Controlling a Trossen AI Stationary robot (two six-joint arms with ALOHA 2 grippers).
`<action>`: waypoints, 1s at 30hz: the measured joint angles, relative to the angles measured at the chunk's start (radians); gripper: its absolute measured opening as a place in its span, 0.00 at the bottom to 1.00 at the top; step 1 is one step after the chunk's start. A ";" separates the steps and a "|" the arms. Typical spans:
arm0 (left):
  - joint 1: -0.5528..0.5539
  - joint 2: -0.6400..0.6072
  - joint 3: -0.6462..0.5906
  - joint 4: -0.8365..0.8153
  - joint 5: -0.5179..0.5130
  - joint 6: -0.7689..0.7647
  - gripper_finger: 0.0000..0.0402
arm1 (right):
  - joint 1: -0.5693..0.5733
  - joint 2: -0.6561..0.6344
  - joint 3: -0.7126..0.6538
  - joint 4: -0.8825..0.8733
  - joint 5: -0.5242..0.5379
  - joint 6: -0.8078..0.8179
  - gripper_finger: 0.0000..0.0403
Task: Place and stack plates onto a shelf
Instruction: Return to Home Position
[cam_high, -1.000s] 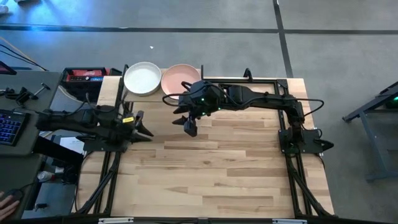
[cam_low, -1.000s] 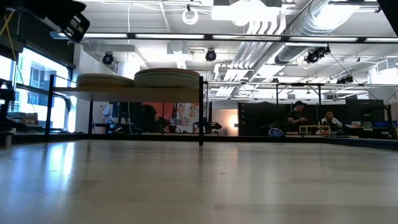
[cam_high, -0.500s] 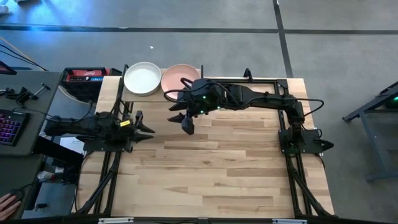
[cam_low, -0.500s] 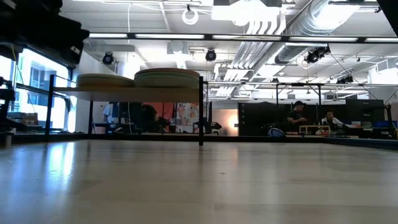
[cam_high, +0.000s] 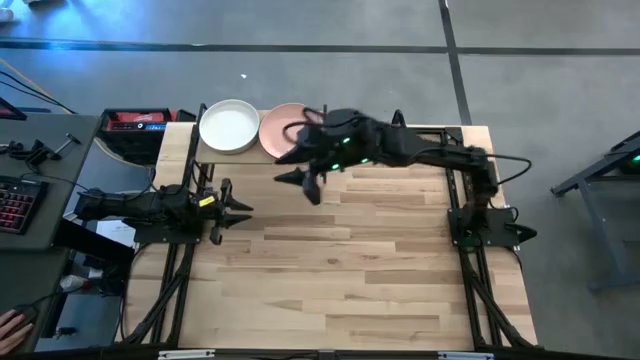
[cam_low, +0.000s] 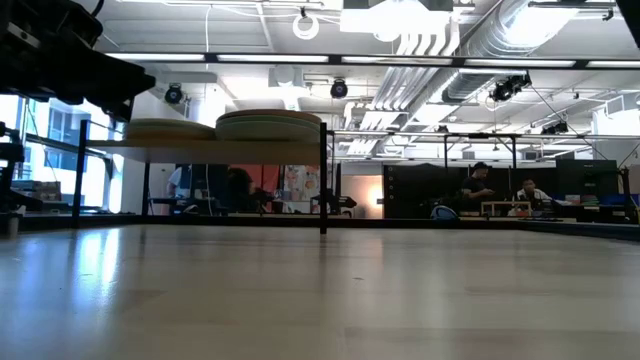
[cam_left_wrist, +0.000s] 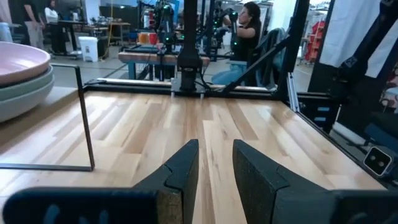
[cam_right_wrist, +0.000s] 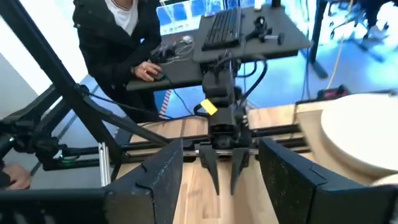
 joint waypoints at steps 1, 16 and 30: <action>0.000 0.000 0.000 0.000 -0.003 0.003 0.22 | -0.002 -0.019 0.000 -0.016 0.000 -0.013 0.47; 0.000 0.004 0.000 -0.001 -0.003 -0.044 0.22 | 0.056 -0.380 0.000 -0.374 0.287 -0.212 0.47; 0.001 0.006 0.000 -0.002 -0.002 0.000 0.22 | 0.056 -0.645 0.000 -0.632 0.361 -0.256 0.47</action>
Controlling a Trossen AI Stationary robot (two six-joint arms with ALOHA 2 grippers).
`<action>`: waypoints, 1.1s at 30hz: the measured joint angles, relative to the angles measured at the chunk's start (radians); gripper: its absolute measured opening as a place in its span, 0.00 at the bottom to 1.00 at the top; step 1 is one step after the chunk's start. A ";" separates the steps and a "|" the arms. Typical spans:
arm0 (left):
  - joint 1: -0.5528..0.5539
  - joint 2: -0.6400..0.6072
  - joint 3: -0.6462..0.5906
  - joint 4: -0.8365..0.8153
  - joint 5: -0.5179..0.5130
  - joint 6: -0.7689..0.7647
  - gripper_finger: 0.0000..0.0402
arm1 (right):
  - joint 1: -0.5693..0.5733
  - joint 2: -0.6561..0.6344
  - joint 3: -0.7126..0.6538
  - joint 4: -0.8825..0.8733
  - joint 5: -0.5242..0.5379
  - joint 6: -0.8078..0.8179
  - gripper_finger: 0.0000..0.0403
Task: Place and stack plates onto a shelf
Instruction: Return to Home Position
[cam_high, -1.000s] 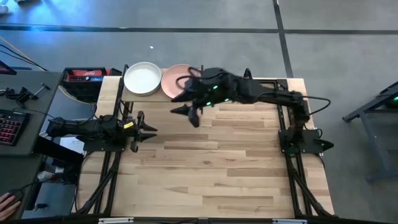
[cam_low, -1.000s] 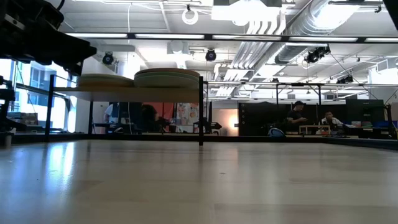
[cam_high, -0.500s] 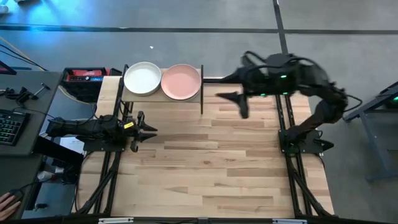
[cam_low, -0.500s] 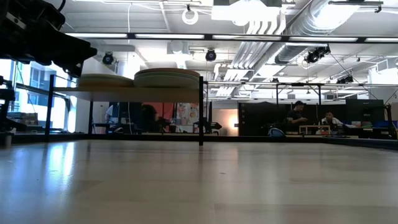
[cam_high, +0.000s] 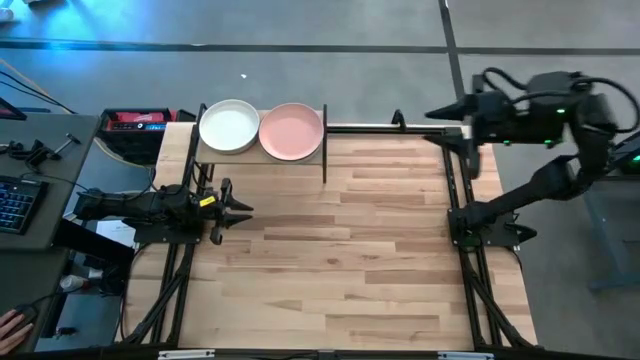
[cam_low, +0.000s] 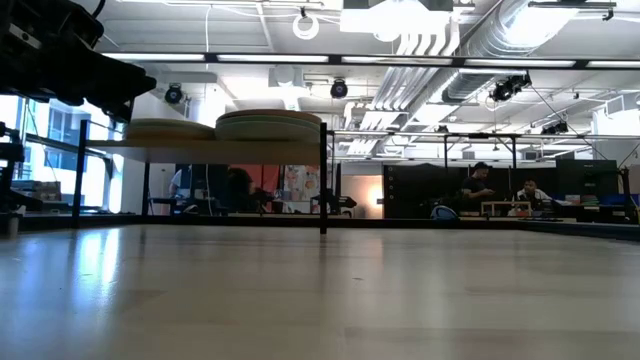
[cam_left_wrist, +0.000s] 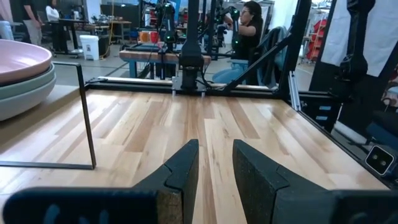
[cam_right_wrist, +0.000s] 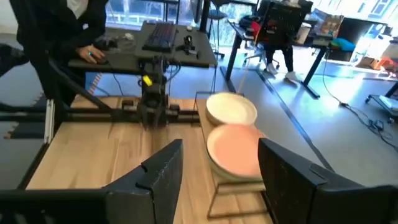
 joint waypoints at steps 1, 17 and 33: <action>0.000 0.000 0.000 0.000 0.000 0.000 0.22 | 0.000 -0.017 0.000 -0.023 0.000 0.002 0.47; 0.000 0.000 0.000 0.000 0.000 0.000 0.22 | 0.000 -0.680 -0.972 0.559 -0.020 0.140 0.47; 0.000 0.000 0.000 0.000 0.000 0.000 0.22 | 0.000 -0.991 -1.624 0.931 -0.160 0.244 0.47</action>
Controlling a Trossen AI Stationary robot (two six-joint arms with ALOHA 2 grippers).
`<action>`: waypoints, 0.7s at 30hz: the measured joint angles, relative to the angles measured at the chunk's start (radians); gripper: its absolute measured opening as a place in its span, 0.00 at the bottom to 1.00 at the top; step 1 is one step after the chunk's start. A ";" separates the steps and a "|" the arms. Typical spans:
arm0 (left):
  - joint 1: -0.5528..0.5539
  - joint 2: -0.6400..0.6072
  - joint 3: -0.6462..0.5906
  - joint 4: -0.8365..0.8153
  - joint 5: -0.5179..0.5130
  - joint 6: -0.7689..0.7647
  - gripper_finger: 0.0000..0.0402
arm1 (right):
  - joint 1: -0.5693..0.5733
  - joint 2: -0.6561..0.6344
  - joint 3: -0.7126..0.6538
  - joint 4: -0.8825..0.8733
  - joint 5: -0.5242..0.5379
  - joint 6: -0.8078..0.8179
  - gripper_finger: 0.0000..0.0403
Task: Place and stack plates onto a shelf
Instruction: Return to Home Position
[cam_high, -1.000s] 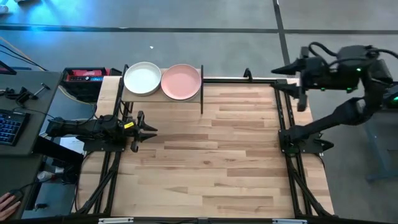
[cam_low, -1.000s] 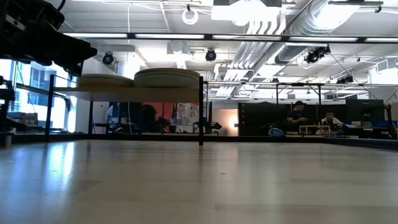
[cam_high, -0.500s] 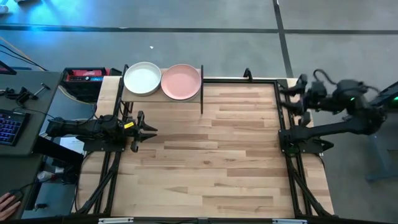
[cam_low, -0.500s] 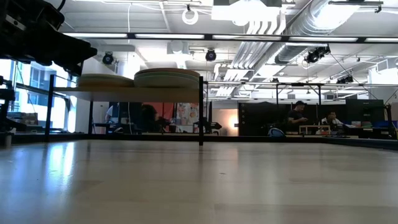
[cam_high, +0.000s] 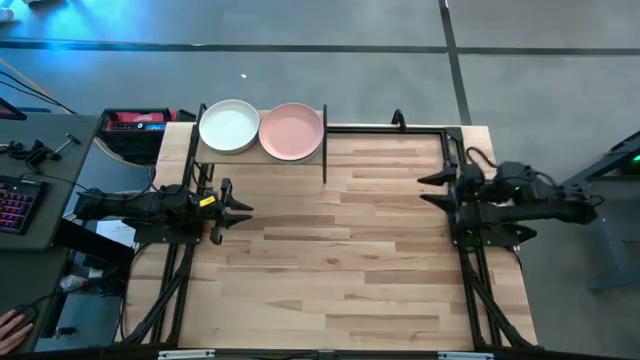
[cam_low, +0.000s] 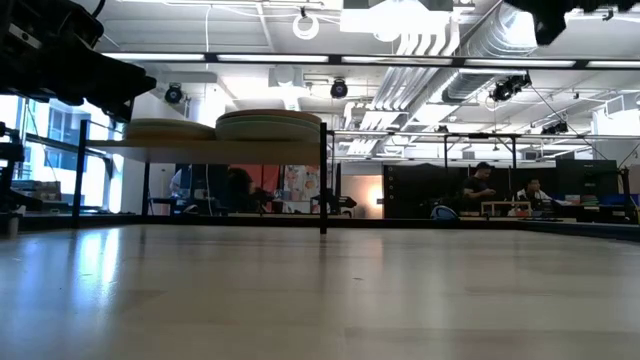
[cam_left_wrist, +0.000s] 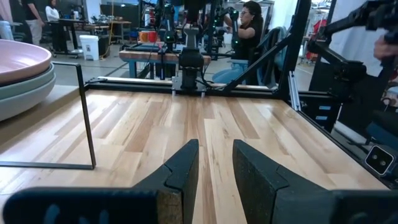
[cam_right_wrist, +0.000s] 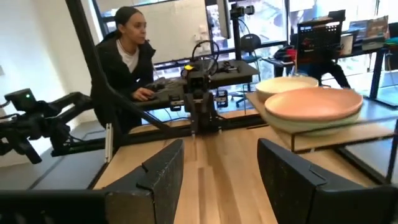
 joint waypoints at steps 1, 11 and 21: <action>0.000 0.000 0.000 0.000 0.000 0.000 0.22 | 0.000 -0.021 -0.039 0.024 0.000 0.007 0.47; 0.000 0.000 0.000 0.000 0.000 0.000 0.22 | 0.000 -0.205 -0.271 0.078 -0.010 0.051 0.47; 0.000 0.000 0.001 0.000 0.000 0.000 0.22 | 0.000 -0.261 -0.391 0.114 -0.006 0.055 0.47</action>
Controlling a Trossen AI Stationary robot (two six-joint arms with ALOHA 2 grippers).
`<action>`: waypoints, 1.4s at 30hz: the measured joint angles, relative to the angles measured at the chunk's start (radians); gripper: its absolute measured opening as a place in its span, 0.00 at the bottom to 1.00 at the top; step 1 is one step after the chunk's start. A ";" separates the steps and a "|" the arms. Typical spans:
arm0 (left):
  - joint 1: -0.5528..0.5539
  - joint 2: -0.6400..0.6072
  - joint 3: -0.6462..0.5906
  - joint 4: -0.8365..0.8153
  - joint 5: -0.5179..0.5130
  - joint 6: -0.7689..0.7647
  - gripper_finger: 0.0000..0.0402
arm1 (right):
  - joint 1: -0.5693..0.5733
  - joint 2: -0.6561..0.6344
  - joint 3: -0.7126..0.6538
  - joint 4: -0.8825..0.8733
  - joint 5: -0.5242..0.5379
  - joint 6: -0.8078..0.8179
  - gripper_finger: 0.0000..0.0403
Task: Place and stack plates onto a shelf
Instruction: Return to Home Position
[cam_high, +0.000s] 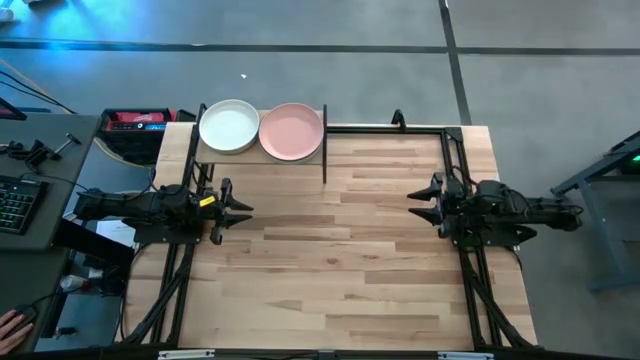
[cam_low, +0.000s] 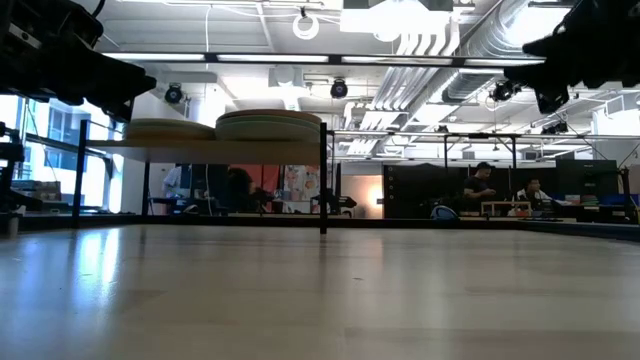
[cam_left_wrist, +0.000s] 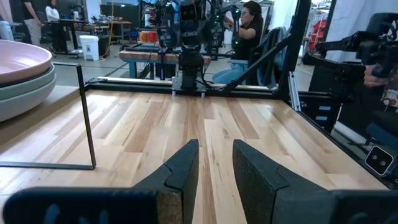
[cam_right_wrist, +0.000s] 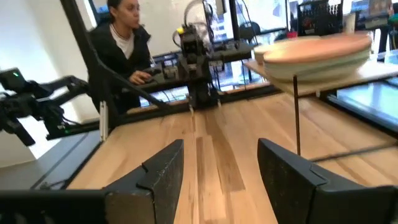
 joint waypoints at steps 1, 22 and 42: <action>0.000 0.000 0.000 0.000 0.000 0.000 0.22 | 0.000 -0.002 -0.011 0.001 0.004 0.005 0.47; 0.000 0.000 0.000 0.000 0.000 0.000 0.22 | 0.000 -0.004 -0.081 -0.042 0.075 -0.006 0.47; 0.000 0.000 0.000 0.000 0.000 0.000 0.22 | 0.000 -0.003 -0.081 -0.045 0.069 0.043 0.47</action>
